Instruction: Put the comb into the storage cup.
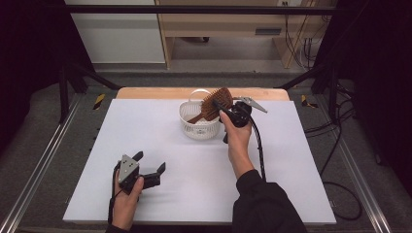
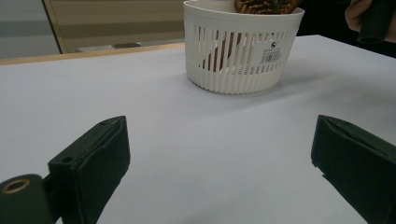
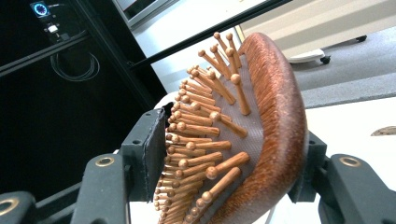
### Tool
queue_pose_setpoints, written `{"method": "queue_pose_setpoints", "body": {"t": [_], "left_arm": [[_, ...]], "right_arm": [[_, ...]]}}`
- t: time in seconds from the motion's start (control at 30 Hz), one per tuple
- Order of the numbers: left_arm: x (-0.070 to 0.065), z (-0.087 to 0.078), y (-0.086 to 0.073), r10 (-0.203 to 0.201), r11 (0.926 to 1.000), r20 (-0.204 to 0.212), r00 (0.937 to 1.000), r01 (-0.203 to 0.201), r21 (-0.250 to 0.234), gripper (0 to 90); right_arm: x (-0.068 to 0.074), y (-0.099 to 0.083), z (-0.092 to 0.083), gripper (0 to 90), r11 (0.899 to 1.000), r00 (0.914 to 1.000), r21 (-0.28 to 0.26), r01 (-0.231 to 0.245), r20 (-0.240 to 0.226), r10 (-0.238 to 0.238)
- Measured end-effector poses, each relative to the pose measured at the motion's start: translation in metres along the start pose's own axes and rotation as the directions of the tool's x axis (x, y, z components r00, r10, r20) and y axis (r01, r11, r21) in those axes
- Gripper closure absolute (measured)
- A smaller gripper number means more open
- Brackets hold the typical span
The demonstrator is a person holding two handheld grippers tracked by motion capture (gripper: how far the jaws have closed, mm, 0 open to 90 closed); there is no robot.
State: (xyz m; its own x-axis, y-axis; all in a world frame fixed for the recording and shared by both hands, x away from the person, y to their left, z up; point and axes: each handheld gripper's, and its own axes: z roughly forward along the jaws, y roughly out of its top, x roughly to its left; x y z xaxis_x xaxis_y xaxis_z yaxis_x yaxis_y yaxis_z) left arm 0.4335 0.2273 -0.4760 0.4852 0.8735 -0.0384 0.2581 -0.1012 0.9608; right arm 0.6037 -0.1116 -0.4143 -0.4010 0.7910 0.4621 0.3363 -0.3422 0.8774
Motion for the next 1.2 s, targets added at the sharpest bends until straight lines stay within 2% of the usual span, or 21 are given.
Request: {"method": "queue_pose_setpoints", "body": {"t": [1.2], "left_arm": [[0.000,0.000,0.000,-0.001,1.0000,0.002,1.0000,0.001,0.000,4.7]], "right_arm": [[-0.010,-0.002,-0.003,38.1,1.000,0.9996,0.007,-0.019,0.023,0.019]]}}
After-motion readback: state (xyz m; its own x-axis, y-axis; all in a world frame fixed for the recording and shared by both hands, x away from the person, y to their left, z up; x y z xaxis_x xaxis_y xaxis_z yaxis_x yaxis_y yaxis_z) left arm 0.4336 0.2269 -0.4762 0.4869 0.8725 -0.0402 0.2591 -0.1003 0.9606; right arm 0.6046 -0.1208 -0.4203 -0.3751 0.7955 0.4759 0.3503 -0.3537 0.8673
